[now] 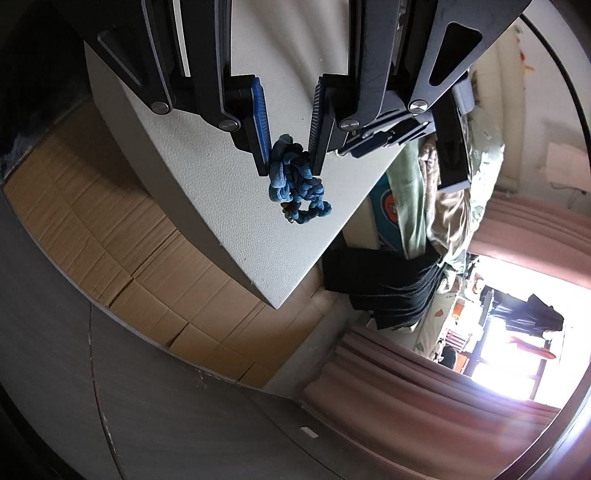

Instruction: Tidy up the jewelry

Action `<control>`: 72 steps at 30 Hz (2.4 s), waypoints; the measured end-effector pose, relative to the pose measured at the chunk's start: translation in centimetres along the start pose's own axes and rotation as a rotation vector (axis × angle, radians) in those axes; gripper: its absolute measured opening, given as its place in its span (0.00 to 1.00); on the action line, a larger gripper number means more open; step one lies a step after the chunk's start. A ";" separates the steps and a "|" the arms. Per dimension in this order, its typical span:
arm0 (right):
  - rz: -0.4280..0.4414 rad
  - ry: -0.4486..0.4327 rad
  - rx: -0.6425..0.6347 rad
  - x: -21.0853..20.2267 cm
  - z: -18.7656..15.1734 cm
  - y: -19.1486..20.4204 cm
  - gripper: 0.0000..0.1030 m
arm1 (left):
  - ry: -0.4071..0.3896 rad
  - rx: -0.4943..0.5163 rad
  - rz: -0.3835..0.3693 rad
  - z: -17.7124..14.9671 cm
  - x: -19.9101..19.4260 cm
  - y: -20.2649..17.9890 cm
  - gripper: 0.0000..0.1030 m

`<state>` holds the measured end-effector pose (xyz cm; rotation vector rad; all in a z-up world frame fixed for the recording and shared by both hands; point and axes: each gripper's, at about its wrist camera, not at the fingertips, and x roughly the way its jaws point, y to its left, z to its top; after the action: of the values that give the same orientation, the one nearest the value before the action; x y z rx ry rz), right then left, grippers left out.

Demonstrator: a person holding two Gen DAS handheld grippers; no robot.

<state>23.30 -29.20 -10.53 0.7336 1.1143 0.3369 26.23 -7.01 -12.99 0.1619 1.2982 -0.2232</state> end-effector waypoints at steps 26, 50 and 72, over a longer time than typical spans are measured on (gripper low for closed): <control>0.020 0.038 -0.031 1.6 -0.2 1.2 0.21 | -0.153 -0.112 -0.017 -1.9 -7.0 0.8 0.00; 0.031 0.006 0.019 -0.3 0.2 -0.6 0.21 | 0.032 -0.277 -0.058 0.9 -0.8 -1.2 0.41; 0.046 0.013 0.009 0.1 -0.3 -0.1 0.21 | -0.127 -0.373 -0.178 -0.8 -5.9 0.5 0.01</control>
<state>23.09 -29.11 -10.67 0.7675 1.1130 0.3764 24.13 -5.90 -7.54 -0.2818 1.2053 -0.1368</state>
